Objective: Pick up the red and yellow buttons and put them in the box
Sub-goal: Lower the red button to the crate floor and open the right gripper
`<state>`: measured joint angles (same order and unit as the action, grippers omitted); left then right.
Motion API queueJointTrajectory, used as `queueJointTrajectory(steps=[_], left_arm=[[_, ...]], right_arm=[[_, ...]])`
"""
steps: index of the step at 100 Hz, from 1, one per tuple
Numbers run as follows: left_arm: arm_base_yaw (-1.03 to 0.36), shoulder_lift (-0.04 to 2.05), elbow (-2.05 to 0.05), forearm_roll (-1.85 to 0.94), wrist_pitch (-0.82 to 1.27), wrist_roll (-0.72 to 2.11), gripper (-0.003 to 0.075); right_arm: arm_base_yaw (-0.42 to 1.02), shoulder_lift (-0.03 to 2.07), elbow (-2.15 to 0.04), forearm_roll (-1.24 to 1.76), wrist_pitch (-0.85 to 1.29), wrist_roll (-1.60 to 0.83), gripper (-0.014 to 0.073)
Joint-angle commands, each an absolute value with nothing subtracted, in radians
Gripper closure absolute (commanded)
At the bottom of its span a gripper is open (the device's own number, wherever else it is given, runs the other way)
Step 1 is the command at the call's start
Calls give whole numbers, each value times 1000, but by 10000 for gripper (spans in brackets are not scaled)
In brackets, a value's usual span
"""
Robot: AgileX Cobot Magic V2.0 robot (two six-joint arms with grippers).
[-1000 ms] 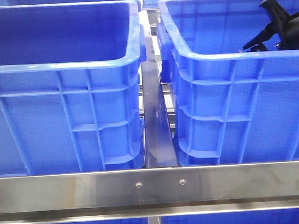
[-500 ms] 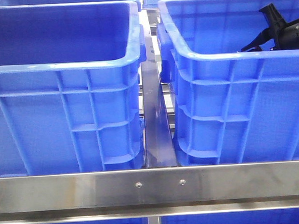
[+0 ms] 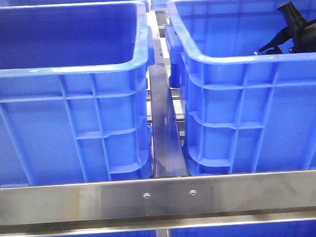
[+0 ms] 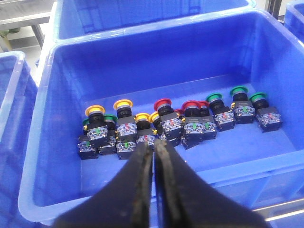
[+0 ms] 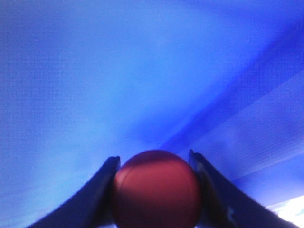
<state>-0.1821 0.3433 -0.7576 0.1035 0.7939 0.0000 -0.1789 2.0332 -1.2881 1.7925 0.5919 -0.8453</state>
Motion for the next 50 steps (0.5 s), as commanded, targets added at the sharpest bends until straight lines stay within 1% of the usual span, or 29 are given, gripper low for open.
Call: queueJointTrajectory(steps=[1, 15, 22, 29, 50], left_arm=[[-180, 353, -781, 101, 711, -10, 739], [-180, 353, -781, 101, 711, -10, 739], [-180, 353, -781, 101, 711, -10, 739], [-180, 353, -781, 101, 711, -10, 739], [-180, 353, -781, 101, 711, -10, 739]], right_arm=[[-189, 1979, -1322, 1847, 638, -848, 295], [-189, 1979, -1322, 1847, 637, -848, 98], [-189, 1979, -1322, 1847, 636, -848, 34], [-189, 1979, -1322, 1847, 631, -848, 6], [-189, 1979, -1322, 1847, 623, -848, 4]])
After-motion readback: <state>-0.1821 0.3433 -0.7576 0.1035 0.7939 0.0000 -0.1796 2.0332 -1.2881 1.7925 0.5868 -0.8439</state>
